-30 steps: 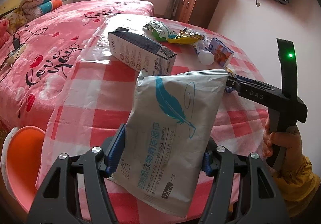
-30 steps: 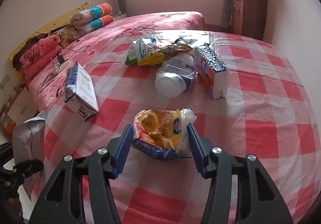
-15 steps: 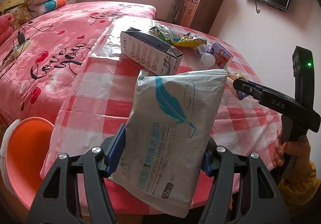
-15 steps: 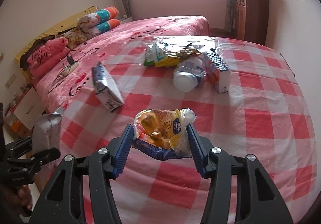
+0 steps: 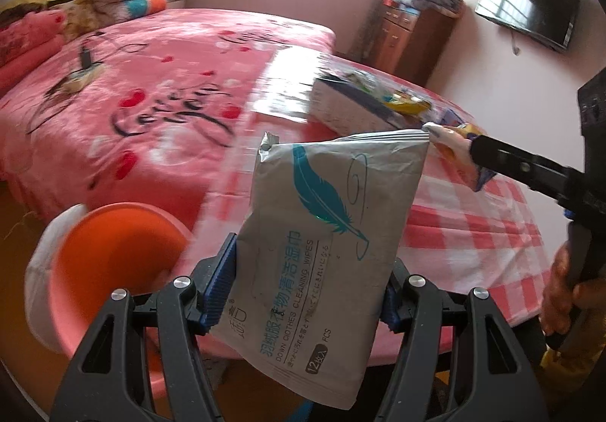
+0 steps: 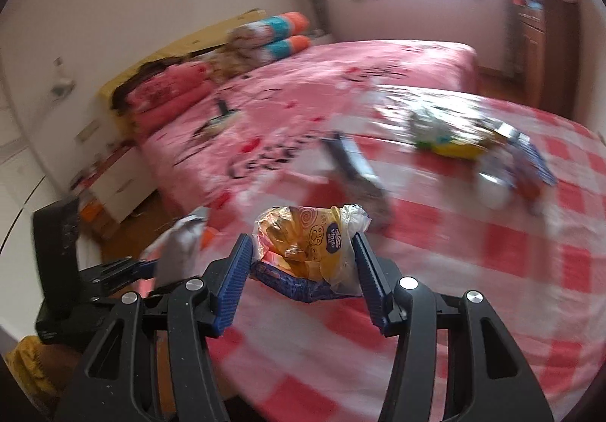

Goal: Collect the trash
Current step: 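Carry both bags over the orange bucket and open both tools, then move both open tools back toward the packaging on the bed, then close the left tool on the green-and-white packet and lift it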

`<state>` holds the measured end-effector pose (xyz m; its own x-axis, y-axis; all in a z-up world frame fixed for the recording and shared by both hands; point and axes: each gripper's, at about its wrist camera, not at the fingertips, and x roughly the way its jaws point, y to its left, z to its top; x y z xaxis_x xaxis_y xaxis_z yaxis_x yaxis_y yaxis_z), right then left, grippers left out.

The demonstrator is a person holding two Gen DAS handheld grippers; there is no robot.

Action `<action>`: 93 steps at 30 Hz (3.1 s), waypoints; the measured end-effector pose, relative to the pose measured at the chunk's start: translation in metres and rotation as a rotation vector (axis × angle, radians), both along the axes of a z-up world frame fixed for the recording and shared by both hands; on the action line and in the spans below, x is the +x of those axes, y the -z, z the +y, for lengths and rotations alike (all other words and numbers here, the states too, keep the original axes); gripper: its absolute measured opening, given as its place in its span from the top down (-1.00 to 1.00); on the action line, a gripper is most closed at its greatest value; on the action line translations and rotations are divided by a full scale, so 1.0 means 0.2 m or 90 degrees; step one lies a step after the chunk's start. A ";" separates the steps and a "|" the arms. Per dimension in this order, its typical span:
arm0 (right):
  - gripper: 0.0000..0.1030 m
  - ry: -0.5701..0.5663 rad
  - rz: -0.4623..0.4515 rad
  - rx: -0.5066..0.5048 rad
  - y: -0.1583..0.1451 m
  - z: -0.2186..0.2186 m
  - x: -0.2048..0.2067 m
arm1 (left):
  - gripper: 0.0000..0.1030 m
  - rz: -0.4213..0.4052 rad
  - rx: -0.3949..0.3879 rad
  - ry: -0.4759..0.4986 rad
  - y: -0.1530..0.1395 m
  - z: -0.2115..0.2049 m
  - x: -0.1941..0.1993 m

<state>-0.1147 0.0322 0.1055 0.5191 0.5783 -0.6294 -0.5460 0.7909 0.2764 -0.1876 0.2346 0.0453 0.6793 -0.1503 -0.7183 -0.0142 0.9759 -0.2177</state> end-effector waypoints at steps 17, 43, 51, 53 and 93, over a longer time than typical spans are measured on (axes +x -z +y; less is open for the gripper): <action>-0.59 -0.266 0.001 -0.026 0.04 0.95 -0.16 | -0.64 0.047 0.014 -0.261 0.19 0.69 -0.16; -0.84 -0.008 0.068 0.111 0.19 0.26 0.02 | -0.71 -0.033 -0.046 -0.172 0.20 0.50 -0.18; -0.85 0.028 0.063 0.125 0.21 0.10 0.05 | -0.71 0.007 -0.018 -0.153 0.19 0.40 -0.13; -0.85 0.034 0.061 0.127 0.22 0.08 0.06 | -0.71 0.019 -0.012 -0.149 0.18 0.37 -0.11; -0.85 0.187 -0.025 -0.002 0.27 -0.35 0.17 | -0.80 0.060 0.074 -0.045 0.04 -0.19 0.17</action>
